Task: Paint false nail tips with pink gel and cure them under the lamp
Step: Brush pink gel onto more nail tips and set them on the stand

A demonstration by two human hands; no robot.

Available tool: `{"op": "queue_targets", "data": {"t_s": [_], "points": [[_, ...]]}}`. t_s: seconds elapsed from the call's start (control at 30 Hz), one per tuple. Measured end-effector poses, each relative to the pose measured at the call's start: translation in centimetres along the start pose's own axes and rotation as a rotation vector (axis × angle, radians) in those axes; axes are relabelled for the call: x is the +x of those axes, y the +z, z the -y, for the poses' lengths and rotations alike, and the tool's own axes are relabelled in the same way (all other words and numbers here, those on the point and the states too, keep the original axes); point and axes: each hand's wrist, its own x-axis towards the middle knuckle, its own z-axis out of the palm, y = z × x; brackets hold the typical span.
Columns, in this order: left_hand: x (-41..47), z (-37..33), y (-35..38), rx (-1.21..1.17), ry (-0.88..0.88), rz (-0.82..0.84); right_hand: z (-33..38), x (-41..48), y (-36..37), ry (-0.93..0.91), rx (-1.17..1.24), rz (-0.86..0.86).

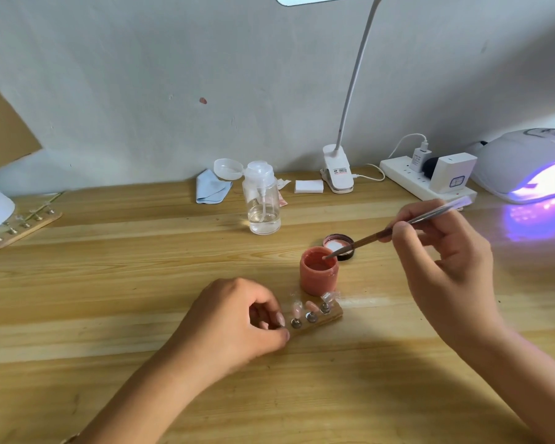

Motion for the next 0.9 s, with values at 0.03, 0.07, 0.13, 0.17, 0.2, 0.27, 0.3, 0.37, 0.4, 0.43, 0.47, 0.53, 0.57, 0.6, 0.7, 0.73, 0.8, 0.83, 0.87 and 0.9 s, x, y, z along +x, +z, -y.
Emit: {"op": "queue_targets", "data": {"t_s": [0.03, 0.07, 0.13, 0.17, 0.2, 0.27, 0.3, 0.37, 0.4, 0.43, 0.47, 0.53, 0.57, 0.6, 0.7, 0.73, 0.8, 0.83, 0.87, 0.9], "points": [[0.0, 0.0, 0.0, -0.005, 0.006, -0.003, 0.0, -0.1, 0.1, -0.014, -0.042, 0.018], [-0.1, -0.1, 0.1, -0.006, 0.013, -0.006, 0.0, -0.1, 0.2, -0.029, -0.086, 0.035], [-0.2, -0.2, 0.2, 0.014, 0.032, -0.016, -0.1, -0.3, 0.3, -0.052, -0.164, 0.063], [-0.2, -0.2, 0.2, 0.034, 0.048, -0.025, -0.1, -0.4, 0.4, -0.045, -0.19, 0.079], [-0.2, -0.3, 0.3, 0.058, 0.07, -0.034, -0.2, -0.5, 0.4, -0.031, -0.212, 0.094], [-0.3, -0.5, 0.3, 0.116, 0.119, -0.048, -0.2, -0.6, 0.5, -0.01, -0.259, 0.13], [-0.4, -0.6, 0.3, 0.149, 0.142, -0.055, -0.2, -0.7, 0.6, -0.011, -0.28, 0.148], [-0.5, -0.8, 0.3, 0.237, 0.186, -0.087, -0.2, -0.8, 0.7, -0.028, -0.308, 0.183], [-0.5, -0.9, 0.4, 0.287, 0.213, -0.116, -0.2, -0.8, 0.7, -0.036, -0.318, 0.2], [-0.5, -0.9, 0.4, 0.326, 0.238, -0.142, -0.3, -0.8, 0.7, -0.042, -0.328, 0.216], [-0.6, -1.0, 0.4, 0.349, 0.256, -0.161, -0.4, -0.8, 0.6, -0.048, -0.339, 0.23], [-0.6, -1.1, 0.5, 0.36, 0.271, -0.172, -0.6, -0.8, 0.6, -0.053, -0.357, 0.25], [-0.6, -1.2, 0.5, 0.36, 0.277, -0.173, -0.6, -0.8, 0.7, -0.054, -0.362, 0.256], [-0.6, -1.2, 0.4, 0.361, 0.283, -0.173, -0.6, -0.8, 0.7, -0.052, -0.363, 0.261], [-0.7, -1.2, 0.5, 0.359, 0.29, -0.173, -0.7, -0.8, 0.7, -0.06, -0.364, 0.266], [-0.7, -1.2, 0.5, 0.349, 0.286, -0.175, -0.7, -0.8, 0.7, -0.064, -0.36, 0.262], [-0.6, -1.1, 0.5, 0.32, 0.278, -0.182, -0.6, -0.8, 0.6, -0.06, -0.341, 0.248], [-0.6, -1.0, 0.5, 0.3, 0.276, -0.188, -0.5, -0.8, 0.6, -0.054, -0.33, 0.238], [-0.6, -1.1, 0.4, 0.272, 0.277, -0.201, -0.5, -0.7, 0.6, -0.05, -0.316, 0.225], [-0.6, -1.1, 0.4, 0.239, 0.284, -0.228, -0.4, -0.6, 0.6, -0.048, -0.302, 0.211]]}}
